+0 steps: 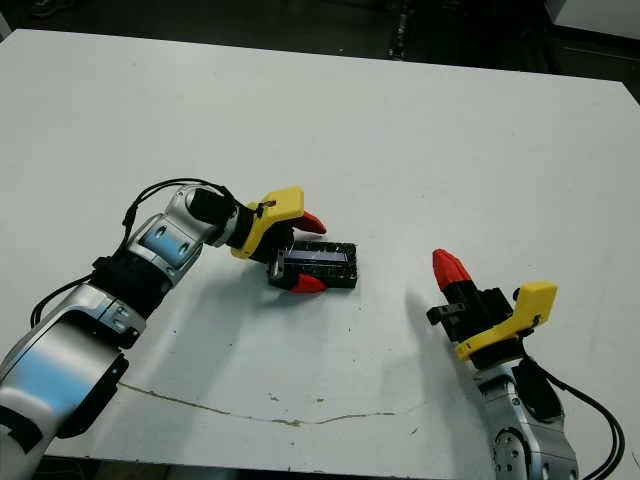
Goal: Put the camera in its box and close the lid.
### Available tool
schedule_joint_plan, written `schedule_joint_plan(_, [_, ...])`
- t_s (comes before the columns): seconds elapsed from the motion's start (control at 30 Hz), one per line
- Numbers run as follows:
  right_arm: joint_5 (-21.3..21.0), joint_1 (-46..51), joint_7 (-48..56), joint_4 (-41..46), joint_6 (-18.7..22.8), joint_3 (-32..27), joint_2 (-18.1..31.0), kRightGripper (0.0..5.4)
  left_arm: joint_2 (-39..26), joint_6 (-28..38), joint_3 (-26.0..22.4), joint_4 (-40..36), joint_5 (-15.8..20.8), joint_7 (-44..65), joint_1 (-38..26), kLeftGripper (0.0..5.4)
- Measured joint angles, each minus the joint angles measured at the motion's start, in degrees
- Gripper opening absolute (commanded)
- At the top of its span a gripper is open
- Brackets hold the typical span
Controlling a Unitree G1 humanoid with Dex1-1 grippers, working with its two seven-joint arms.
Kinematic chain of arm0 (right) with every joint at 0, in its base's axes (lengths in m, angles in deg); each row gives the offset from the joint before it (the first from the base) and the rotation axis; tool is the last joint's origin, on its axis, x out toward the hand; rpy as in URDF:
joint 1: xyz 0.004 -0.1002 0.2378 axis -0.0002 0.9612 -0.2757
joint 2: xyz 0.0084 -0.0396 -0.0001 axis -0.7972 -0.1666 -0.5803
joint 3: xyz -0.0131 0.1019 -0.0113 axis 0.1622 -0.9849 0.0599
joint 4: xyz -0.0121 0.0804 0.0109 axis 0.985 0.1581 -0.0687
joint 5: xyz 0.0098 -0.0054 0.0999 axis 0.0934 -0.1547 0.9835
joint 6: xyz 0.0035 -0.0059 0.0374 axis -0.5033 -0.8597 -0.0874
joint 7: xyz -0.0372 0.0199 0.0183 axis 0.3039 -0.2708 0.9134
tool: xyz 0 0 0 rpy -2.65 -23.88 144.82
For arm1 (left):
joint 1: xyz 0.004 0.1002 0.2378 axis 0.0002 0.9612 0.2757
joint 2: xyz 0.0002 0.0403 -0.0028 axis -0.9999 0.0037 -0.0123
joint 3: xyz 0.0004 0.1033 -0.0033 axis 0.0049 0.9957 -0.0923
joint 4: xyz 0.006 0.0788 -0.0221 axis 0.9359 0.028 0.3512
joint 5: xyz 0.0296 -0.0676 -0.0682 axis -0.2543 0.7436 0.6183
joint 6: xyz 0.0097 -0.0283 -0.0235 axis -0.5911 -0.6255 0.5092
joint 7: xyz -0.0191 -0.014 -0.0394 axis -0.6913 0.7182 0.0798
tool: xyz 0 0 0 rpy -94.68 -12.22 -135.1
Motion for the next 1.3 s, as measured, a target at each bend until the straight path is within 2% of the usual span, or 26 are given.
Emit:
schedule_joint_plan(0.4, [0.07,-0.42,0.71,-0.68,-0.66,-0.08,0.02,0.00,-3.12,-1.48,-6.61,-8.49,7.31,0.09,9.16,5.39])
schedule_joint_plan(0.67, [0.13,-0.59,0.73,-0.75,-0.65,-0.21,0.11,0.00,-9.32,-6.85,-11.59,-14.61,11.70,-0.86,14.28,5.39])
schedule_joint_plan(1.0, [0.33,-0.71,1.22,-0.98,-0.65,-0.26,0.11,0.00,-14.90,-11.65,-18.49,-18.82,19.19,-0.45,20.52,5.39])
schedule_joint_plan(1.17, [0.63,-0.68,1.35,-1.02,-0.65,-0.42,0.20,0.00,-19.00,-12.20,-25.81,-21.66,21.22,-5.66,22.99,5.39])
schedule_joint_plan(1.3, [0.85,-1.04,1.81,-1.09,-0.59,-0.36,0.19,0.00,-16.78,-14.94,-31.78,-30.45,26.41,-13.60,29.20,5.39])
